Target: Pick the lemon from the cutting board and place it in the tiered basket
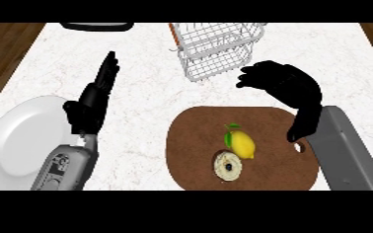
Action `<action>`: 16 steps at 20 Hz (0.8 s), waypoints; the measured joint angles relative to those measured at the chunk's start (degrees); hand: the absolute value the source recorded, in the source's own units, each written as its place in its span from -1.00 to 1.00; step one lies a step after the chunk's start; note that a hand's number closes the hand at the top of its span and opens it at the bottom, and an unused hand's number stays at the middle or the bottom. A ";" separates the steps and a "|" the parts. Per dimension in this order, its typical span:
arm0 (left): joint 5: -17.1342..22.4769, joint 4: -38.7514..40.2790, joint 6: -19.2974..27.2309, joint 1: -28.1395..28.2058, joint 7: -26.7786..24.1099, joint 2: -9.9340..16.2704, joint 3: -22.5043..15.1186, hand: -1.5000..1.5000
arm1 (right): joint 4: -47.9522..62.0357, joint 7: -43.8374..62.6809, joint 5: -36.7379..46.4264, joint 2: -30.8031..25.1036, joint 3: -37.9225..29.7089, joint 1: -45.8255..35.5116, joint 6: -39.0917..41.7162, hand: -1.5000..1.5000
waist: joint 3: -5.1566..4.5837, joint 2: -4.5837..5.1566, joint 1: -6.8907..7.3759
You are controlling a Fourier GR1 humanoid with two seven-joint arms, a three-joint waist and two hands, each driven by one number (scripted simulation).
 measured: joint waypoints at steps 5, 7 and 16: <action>-1.50 -0.82 1.97 1.51 -0.05 -1.69 -1.39 0.00 | 1.13 0.97 -0.37 -10.81 -2.41 -6.12 9.16 -1.00 | -0.04 -0.32 -0.73; -1.66 -1.03 2.20 2.18 -0.15 -1.96 -1.65 0.00 | -1.96 1.15 2.34 -14.25 -2.99 -8.62 10.20 -1.00 | -0.06 -0.61 -1.08; -2.54 -1.87 3.35 4.07 -0.50 -2.57 -2.16 0.00 | -23.90 1.25 19.89 -20.27 -5.14 -16.59 11.71 -1.00 | 0.00 -1.05 -1.88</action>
